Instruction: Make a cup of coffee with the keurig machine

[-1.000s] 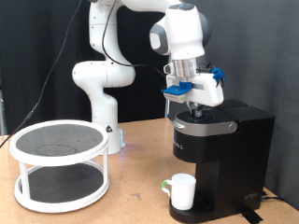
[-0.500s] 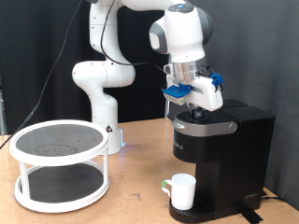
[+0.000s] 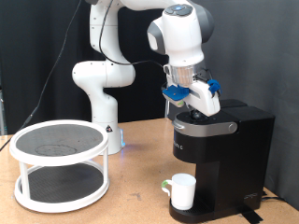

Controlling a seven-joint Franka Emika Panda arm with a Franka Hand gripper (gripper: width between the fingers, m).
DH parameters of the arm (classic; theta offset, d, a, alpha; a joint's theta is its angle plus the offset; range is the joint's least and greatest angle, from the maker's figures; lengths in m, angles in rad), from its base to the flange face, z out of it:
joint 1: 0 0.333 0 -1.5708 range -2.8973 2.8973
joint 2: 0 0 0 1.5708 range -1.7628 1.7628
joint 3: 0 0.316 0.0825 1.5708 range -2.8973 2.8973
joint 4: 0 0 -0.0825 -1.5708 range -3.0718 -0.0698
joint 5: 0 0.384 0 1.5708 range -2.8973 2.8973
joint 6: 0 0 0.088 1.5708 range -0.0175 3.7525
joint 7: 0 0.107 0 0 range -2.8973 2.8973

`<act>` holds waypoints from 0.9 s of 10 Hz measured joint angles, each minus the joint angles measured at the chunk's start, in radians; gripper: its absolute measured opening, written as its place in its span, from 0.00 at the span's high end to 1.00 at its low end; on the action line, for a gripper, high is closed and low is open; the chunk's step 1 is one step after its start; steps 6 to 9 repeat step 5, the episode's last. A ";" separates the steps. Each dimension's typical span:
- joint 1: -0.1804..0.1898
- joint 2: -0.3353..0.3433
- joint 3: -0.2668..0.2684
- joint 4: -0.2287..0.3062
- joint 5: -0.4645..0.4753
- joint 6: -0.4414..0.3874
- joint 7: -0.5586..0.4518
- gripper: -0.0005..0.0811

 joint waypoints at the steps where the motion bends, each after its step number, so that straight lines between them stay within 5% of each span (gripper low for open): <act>1: -0.002 0.005 -0.002 0.006 0.000 -0.006 0.000 0.99; 9: -0.003 0.008 -0.002 0.013 0.002 -0.028 -0.009 0.99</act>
